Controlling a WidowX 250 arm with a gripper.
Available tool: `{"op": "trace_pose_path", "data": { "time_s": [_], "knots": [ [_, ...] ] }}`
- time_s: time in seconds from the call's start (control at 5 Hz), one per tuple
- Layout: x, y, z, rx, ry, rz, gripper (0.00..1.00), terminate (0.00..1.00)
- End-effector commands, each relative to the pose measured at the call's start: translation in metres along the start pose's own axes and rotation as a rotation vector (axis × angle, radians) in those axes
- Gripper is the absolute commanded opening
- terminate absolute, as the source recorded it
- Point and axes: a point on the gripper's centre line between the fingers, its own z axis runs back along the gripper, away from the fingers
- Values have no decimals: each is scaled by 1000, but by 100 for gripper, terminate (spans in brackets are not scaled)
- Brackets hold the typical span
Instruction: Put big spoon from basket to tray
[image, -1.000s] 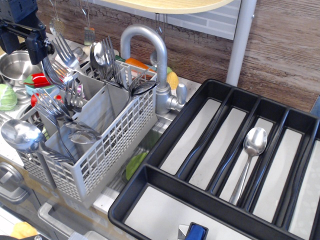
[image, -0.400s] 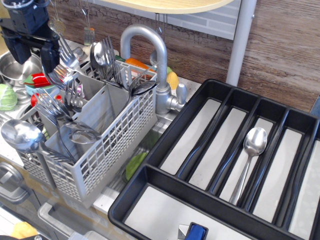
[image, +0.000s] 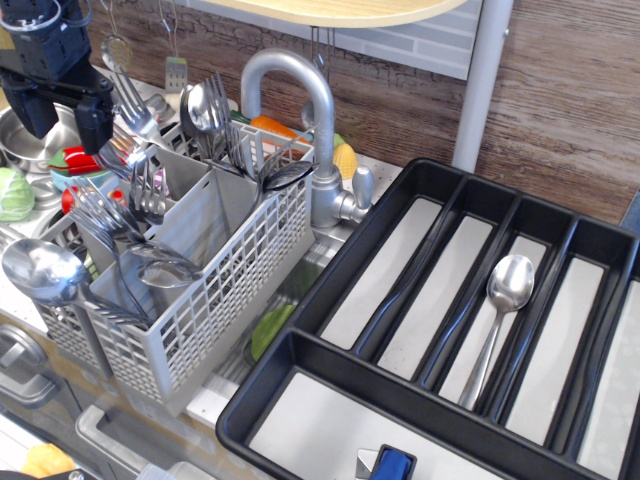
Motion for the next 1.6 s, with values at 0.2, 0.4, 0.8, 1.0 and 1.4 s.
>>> {"op": "trace_pose_path", "data": {
  "time_s": [0.2, 0.4, 0.8, 1.0, 1.4],
  "knots": [
    [9, 8, 0, 42, -38, 10, 0, 0],
    [18, 8, -2, 42, -41, 9, 0, 0],
    [16, -6, 38, 118, 6, 19, 0, 0],
    [7, -9, 69, 235, 16, 42, 0, 0],
    [0, -30, 151, 492, 35, 58, 0, 0]
  ]
}}
